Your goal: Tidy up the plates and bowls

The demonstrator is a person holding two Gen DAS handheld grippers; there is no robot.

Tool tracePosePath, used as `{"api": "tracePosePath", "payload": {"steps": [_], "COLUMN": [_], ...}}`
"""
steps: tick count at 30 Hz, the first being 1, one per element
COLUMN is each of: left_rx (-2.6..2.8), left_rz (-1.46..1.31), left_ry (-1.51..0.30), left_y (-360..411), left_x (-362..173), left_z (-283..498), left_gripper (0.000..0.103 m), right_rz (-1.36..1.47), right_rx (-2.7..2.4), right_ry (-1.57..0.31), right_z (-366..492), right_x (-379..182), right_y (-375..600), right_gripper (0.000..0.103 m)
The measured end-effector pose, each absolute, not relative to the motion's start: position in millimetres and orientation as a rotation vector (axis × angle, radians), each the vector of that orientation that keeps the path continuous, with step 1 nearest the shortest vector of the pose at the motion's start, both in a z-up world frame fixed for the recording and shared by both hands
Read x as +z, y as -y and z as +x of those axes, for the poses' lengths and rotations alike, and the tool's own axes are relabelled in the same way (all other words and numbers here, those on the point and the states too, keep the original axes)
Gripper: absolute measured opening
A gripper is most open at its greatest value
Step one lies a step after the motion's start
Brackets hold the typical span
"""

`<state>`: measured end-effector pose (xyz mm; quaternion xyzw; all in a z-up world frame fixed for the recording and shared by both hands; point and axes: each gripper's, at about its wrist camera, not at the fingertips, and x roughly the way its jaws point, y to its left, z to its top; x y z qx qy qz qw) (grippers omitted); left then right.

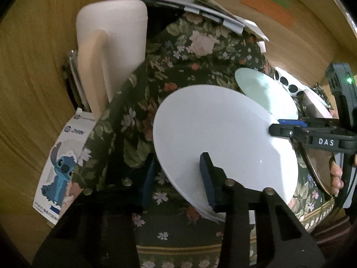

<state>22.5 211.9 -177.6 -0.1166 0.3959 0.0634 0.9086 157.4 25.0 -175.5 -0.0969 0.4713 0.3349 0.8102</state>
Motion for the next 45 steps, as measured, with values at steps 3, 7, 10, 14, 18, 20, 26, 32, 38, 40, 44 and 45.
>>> {"api": "tracePosePath", "payload": {"steps": [3, 7, 10, 14, 18, 20, 26, 32, 38, 40, 44, 45], "left_rx": [0.12, 0.101, 0.098, 0.111, 0.107, 0.11, 0.107, 0.098, 0.078, 0.072, 0.055, 0.051], "left_rz": [-0.247, -0.255, -0.252, -0.216, -0.223, -0.226, -0.238, -0.229, -0.225, -0.222, -0.214, -0.21], "left_ry": [-0.814, -0.818, -0.819, -0.806, -0.805, -0.804, -0.778, -0.742, -0.716, -0.71, -0.702, -0.7], "left_y": [-212.6, -212.8, -211.7, -205.0, -204.8, -203.7, -200.1, -190.4, -177.8, -173.0, -162.3, -159.2], "left_x": [-177.9, -177.3, -177.1, -174.7, -172.6, -171.5, -163.0, -152.1, -141.3, -138.9, -134.1, -133.1], "left_z": [22.7, 23.1, 23.2, 20.9, 20.5, 20.0, 16.7, 13.7, 14.6, 15.8, 15.6, 15.6], "left_gripper": [0.038, 0.036, 0.036, 0.036, 0.036, 0.036, 0.036, 0.036, 0.036, 0.036, 0.036, 0.036], "right_rz": [-0.205, -0.215, -0.214, -0.221, -0.206, -0.2, -0.174, -0.147, -0.132, -0.127, -0.109, -0.104], "right_rx": [0.728, 0.732, 0.728, 0.712, 0.708, 0.707, 0.711, 0.707, 0.695, 0.686, 0.673, 0.668], "right_ry": [-1.012, -0.998, -0.999, -0.99, -0.984, -0.975, -0.933, -0.887, -0.848, -0.834, -0.82, -0.817], "right_z": [157.7, 157.2, 157.9, 156.5, 155.6, 152.6, 143.9, 136.6, 129.9, 126.3, 123.5, 121.9], "right_x": [-176.1, -175.3, -175.6, -176.7, -175.5, -173.4, -161.6, -148.1, -135.8, -132.5, -128.6, -127.5], "right_y": [-27.4, -30.5, -32.1, -35.5, -32.1, -28.5, -16.7, -1.1, 18.0, 25.2, 36.6, 41.0], "right_gripper": [0.027, 0.025, 0.025, 0.025, 0.025, 0.025, 0.025, 0.025, 0.025, 0.025, 0.025, 0.025]}}
